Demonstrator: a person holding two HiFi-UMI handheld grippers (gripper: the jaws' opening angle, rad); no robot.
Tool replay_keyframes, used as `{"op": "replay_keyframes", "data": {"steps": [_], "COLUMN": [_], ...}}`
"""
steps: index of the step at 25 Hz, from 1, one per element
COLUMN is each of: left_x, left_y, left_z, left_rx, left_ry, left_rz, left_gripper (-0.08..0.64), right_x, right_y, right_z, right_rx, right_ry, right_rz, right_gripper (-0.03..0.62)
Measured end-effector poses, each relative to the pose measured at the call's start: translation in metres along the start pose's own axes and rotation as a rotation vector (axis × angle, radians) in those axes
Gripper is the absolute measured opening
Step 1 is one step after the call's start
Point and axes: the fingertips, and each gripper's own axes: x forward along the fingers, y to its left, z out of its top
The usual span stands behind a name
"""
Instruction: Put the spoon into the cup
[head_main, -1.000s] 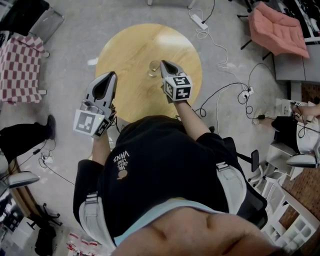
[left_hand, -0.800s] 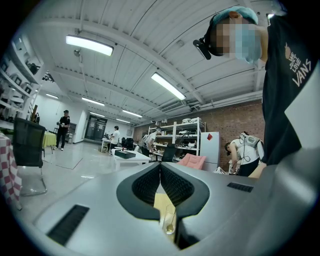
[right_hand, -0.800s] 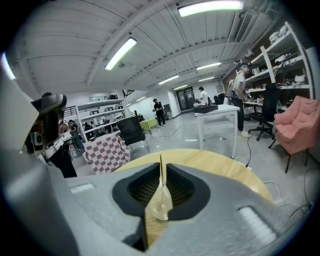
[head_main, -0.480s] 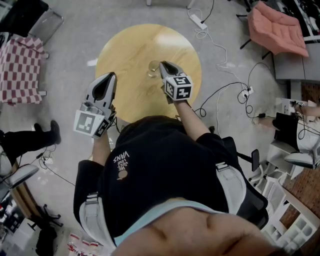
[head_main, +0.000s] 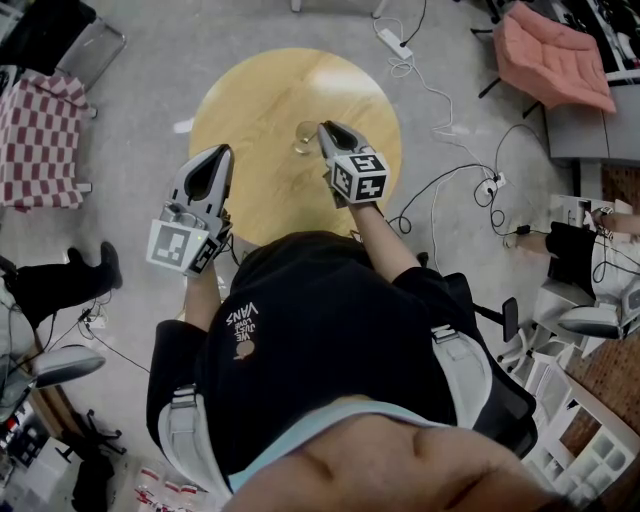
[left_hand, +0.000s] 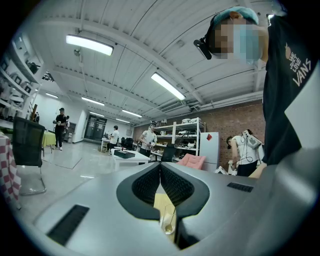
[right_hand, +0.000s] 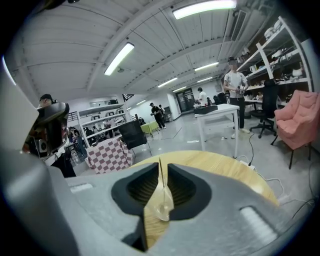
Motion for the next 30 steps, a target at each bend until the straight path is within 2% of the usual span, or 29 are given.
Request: {"op": "replay_keyframes", "data": {"steps": [23, 27, 30], "left_x": [0.008, 0.014, 0.013], "left_y": [-0.018, -0.031, -0.029], "left_z": [0.005, 0.014, 0.010], "left_rx": [0.003, -0.020, 0.001], "left_ry": [-0.002, 0.012, 0.009], "left_rz": [-0.039, -0.049, -0.057], "left_gripper": [-0.002, -0.002, -0.002], "right_x": [-0.043, -0.051, -0.055], "right_y": [0.005, 0.008, 0.010], "right_z": [0.054, 0.060, 0.065], "right_rx": [-0.020, -0.034, -0.038], "right_ry": [-0.148, -0.158, -0.171], "right_rz": [0.011, 0.024, 0.021], "right_gripper": [0.054, 0.044, 0.030]}}
